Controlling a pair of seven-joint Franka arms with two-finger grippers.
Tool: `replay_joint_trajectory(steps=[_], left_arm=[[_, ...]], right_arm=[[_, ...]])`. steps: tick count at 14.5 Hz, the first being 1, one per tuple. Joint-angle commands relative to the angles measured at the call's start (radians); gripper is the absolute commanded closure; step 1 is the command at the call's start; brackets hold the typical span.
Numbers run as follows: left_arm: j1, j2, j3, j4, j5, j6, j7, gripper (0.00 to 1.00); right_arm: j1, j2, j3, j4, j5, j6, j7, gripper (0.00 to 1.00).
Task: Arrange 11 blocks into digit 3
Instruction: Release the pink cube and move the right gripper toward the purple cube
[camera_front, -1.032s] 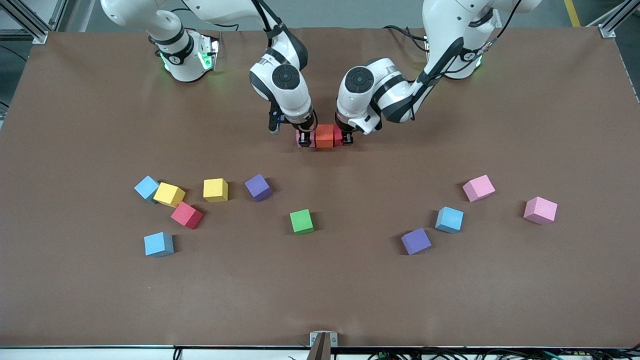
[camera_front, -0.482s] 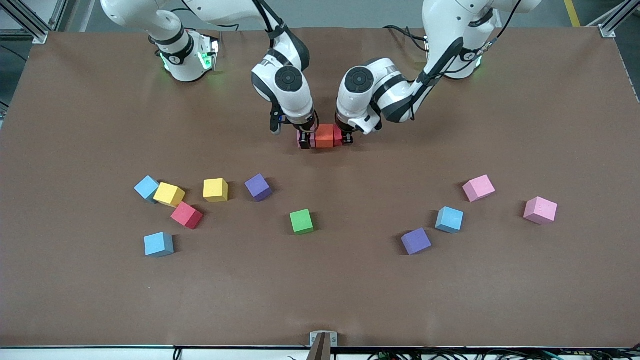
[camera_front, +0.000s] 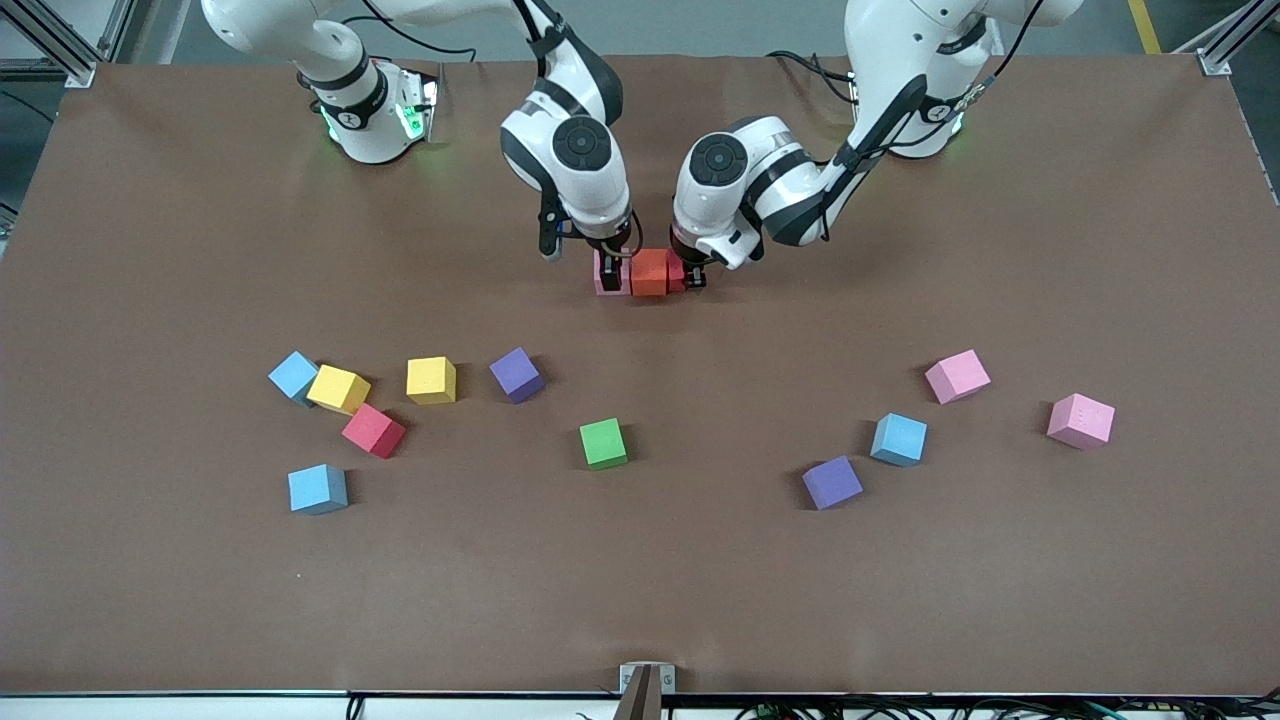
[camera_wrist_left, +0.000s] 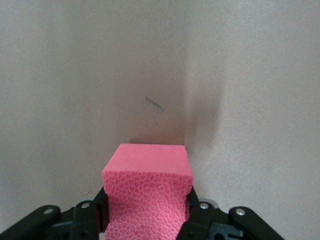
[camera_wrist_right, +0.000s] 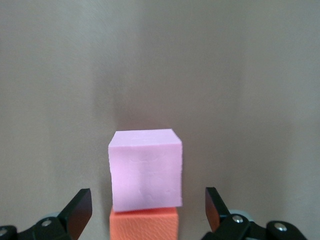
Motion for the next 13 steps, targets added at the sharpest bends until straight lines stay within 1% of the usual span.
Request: replay_joint_trajectory(steps=[1,2,4,6,8,10,11,12,13], left_arm=[[-0.007,0.020,0.003,0.015,0.018,0.019,-0.010,0.80],[-0.007,0.029,0.005,0.022,0.019,0.019,-0.010,0.80],[-0.008,0.037,0.006,0.029,0.019,0.018,-0.010,0.80],[-0.007,0.038,0.006,0.029,0.032,0.018,-0.010,0.80],[-0.007,0.038,0.006,0.029,0.032,0.018,-0.011,0.80],[-0.007,0.038,0.006,0.029,0.032,0.018,-0.010,0.79],[-0.007,0.038,0.005,0.029,0.032,0.018,-0.010,0.73],[-0.007,0.040,0.005,0.031,0.032,0.018,-0.010,0.64],[-0.008,0.041,0.006,0.029,0.032,0.018,-0.010,0.58]], right_arm=[[-0.035,-0.107,0.000,-0.030,0.015,-0.113,-0.168,0.00],[-0.058,-0.127,0.000,-0.028,0.015,-0.154,-0.264,0.00],[-0.111,-0.154,-0.001,-0.024,0.013,-0.216,-0.520,0.00],[-0.160,-0.162,-0.004,-0.007,-0.001,-0.266,-0.773,0.00],[-0.219,-0.161,-0.006,0.010,-0.007,-0.276,-1.057,0.00],[-0.271,-0.155,-0.006,0.025,-0.045,-0.270,-1.322,0.00],[-0.300,-0.151,-0.006,0.035,-0.065,-0.268,-1.454,0.00],[-0.320,-0.148,-0.006,0.047,-0.077,-0.266,-1.574,0.00],[-0.337,-0.141,-0.004,0.061,-0.085,-0.266,-1.710,0.00]])
